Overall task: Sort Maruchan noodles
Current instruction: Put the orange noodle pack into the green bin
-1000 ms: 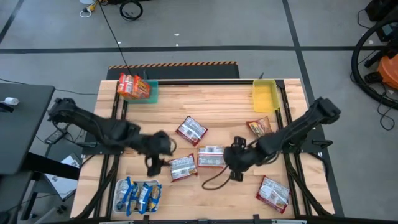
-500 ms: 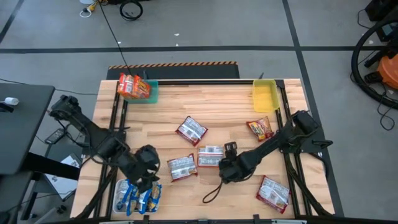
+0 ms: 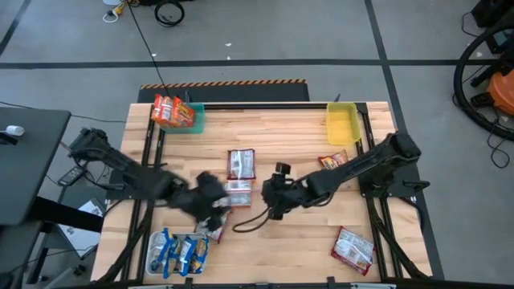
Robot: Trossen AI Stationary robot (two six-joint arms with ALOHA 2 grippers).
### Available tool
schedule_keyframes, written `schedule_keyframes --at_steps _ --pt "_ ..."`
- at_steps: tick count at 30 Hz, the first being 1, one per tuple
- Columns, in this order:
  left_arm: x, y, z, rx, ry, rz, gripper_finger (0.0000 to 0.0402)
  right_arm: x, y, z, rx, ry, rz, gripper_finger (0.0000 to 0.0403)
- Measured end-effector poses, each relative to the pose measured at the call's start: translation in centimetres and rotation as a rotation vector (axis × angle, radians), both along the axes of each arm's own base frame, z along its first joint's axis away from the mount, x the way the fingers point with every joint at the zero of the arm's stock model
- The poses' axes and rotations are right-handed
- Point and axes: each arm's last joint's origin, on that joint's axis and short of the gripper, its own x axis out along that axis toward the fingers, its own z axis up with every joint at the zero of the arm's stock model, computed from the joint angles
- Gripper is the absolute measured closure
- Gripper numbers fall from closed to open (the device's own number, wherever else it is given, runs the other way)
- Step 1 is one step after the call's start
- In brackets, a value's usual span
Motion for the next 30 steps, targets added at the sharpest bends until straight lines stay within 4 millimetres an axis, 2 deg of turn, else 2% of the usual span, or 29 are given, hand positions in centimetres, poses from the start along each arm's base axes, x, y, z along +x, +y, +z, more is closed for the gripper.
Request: schedule_keyframes --at_steps 5,9,13,17,19,22,26,30 --pt "5.2 2.0 -3.7 0.012 0.034 0.006 0.0190 -3.8 0.3 3.4 0.105 -0.024 -0.099 0.0201" --pt "7.5 3.9 -7.2 -0.070 0.132 0.165 0.0171 -7.3 1.5 5.4 0.235 -0.045 -0.193 0.0202" --pt "9.6 5.0 -8.1 -0.224 0.183 0.319 0.0143 -9.6 2.6 6.3 0.328 -0.068 -0.249 0.0202" --pt "11.5 4.2 -8.1 -0.217 0.281 0.435 0.0141 -10.3 3.3 6.3 0.339 -0.057 -0.246 0.0202" --pt "12.3 3.6 -8.8 -0.170 0.355 0.470 0.0144 -10.3 3.6 6.1 0.328 -0.047 -0.232 0.0202" --pt "13.7 2.7 -10.3 -0.112 0.376 0.534 0.0148 -10.1 3.8 5.6 0.314 -0.004 -0.205 0.0202" --pt "14.6 2.9 -12.2 -0.016 0.440 0.618 0.0153 -9.9 4.1 5.0 0.320 0.059 -0.166 0.0202" --pt "14.6 3.5 -13.0 0.009 0.479 0.705 0.0159 -9.7 4.4 4.5 0.341 0.120 -0.125 0.0202"
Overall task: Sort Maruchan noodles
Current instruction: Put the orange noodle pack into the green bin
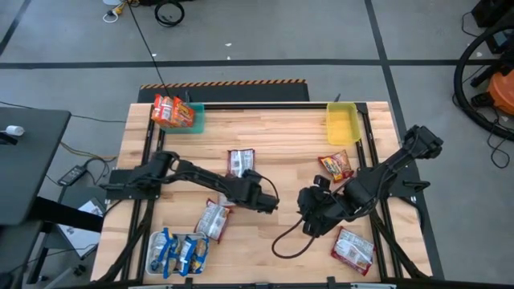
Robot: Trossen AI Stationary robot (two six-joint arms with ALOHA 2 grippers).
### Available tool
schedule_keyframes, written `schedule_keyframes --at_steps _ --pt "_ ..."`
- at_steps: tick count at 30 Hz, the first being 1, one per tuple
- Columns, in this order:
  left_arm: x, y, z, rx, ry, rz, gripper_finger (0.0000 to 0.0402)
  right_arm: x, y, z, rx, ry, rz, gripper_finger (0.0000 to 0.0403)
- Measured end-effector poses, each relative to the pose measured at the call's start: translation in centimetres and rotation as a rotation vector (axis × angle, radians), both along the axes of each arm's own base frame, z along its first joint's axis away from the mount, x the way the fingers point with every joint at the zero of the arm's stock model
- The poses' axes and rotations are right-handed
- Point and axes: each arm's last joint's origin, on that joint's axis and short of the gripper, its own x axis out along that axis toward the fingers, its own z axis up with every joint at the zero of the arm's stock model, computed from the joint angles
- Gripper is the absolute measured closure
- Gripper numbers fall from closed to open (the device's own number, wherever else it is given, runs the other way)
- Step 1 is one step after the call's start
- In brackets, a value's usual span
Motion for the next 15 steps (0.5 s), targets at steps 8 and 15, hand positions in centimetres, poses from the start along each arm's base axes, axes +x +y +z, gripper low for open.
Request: schedule_keyframes --at_steps 8,15 --pt "0.1 0.0 -0.8 -0.034 -0.019 0.074 0.0194 0.0 0.3 -0.2 0.014 0.023 0.038 0.0202" --pt "-0.1 -1.9 0.5 -0.086 -0.004 0.080 0.0219 0.0 0.3 -0.2 0.013 0.026 0.044 0.0202"
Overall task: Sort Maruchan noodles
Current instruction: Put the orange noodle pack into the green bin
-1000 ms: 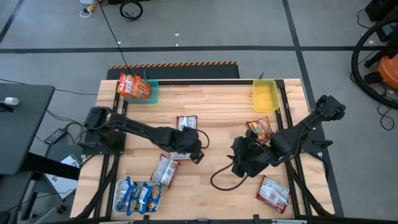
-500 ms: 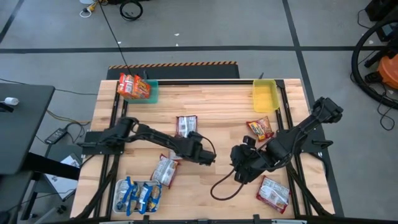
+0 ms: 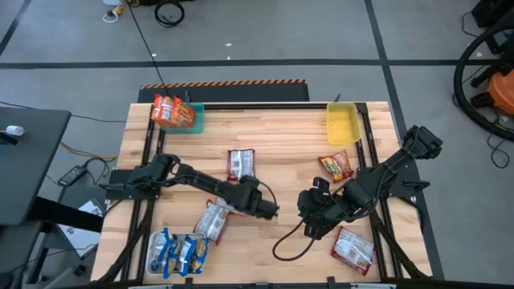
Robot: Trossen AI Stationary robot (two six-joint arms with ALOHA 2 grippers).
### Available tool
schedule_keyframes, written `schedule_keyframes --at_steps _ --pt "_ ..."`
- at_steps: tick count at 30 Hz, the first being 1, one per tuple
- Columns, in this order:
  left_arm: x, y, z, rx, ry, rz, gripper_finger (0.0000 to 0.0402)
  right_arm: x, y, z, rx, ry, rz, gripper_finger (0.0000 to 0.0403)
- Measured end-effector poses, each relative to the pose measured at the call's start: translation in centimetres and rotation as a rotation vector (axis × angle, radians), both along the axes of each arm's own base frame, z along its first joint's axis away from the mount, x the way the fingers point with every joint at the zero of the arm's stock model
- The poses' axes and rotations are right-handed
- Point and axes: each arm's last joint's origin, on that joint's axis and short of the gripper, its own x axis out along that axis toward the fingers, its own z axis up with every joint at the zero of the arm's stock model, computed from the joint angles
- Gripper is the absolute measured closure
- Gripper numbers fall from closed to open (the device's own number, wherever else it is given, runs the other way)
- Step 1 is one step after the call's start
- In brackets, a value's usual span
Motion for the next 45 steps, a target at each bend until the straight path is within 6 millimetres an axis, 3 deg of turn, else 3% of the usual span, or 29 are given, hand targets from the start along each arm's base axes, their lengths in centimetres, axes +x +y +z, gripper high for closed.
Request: schedule_keyframes --at_steps 5,10,13,17,23,27,32,34,37,41,45 --pt "0.3 -1.6 1.5 0.024 -0.066 -0.018 0.0221 0.0 0.0 0.0 -0.014 0.003 0.022 0.0202" --pt "-0.3 -3.8 1.5 0.021 -0.098 -0.020 0.0221 -0.1 0.1 0.0 -0.014 0.000 0.022 0.0202" --pt "-0.5 -4.9 0.0 0.062 -0.069 -0.031 0.0221 -0.1 0.1 0.0 -0.015 -0.001 0.022 0.0202" --pt "-0.6 -4.8 -2.3 0.153 0.016 -0.048 0.0221 -0.1 0.1 0.0 -0.012 -0.003 0.017 0.0202" --pt "-0.9 -4.5 -3.2 0.212 0.101 -0.101 0.0225 -0.1 0.3 0.0 0.034 0.003 -0.001 0.0202" --pt "-1.4 -4.0 -3.2 0.238 0.175 -0.119 0.0264 -0.3 0.6 0.0 0.042 0.000 -0.009 0.0202" --pt "-2.2 -3.3 -2.9 0.262 0.291 -0.140 0.0363 -0.5 0.8 0.0 0.036 -0.005 -0.001 0.0202" --pt "-2.4 -3.0 -2.1 0.255 0.301 -0.137 0.0390 -0.5 0.9 0.0 0.029 -0.011 -0.003 0.0202" --pt "-2.7 -2.3 0.9 0.233 0.252 -0.145 0.0393 -0.6 1.0 0.1 0.021 -0.024 -0.017 0.0202" --pt "-3.9 -0.5 6.1 0.218 0.160 -0.141 0.0397 -0.5 0.9 0.1 0.004 -0.041 -0.028 0.0202" --pt "-6.7 2.6 12.7 0.221 0.033 -0.077 0.0398 -0.4 0.9 0.2 -0.003 -0.056 -0.034 0.0202"
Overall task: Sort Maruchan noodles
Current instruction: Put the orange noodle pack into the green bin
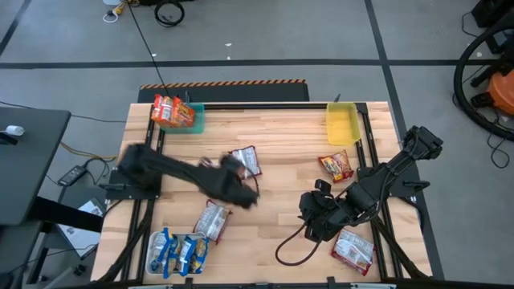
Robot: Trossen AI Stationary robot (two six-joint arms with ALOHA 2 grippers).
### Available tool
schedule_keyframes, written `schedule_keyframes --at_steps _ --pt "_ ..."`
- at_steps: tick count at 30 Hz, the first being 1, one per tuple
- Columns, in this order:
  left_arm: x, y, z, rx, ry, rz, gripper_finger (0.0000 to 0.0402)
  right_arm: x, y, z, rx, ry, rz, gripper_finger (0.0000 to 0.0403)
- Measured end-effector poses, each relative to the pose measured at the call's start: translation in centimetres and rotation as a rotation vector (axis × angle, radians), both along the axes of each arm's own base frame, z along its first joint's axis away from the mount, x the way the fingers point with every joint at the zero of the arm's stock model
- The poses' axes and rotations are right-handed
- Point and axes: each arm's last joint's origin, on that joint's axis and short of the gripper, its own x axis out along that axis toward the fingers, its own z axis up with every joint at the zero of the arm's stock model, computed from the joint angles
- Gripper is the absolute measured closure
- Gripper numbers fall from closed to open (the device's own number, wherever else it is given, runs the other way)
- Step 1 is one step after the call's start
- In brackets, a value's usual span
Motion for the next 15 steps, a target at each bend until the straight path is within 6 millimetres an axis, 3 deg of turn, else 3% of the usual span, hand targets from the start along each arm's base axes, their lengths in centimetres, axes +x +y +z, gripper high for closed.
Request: schedule_keyframes --at_steps 7,12,15 --pt "-7.4 8.7 9.7 0.099 -0.304 0.200 0.0400 0.3 0.2 0.2 0.024 -0.041 -0.005 0.0202" --pt "-11.5 14.8 12.1 0.150 -0.393 0.362 0.0400 0.6 0.3 0.4 0.011 -0.086 -0.022 0.0202" --pt "-12.5 18.2 11.6 0.124 -0.422 0.408 0.0400 0.6 0.2 0.4 -0.014 -0.105 -0.032 0.0202"
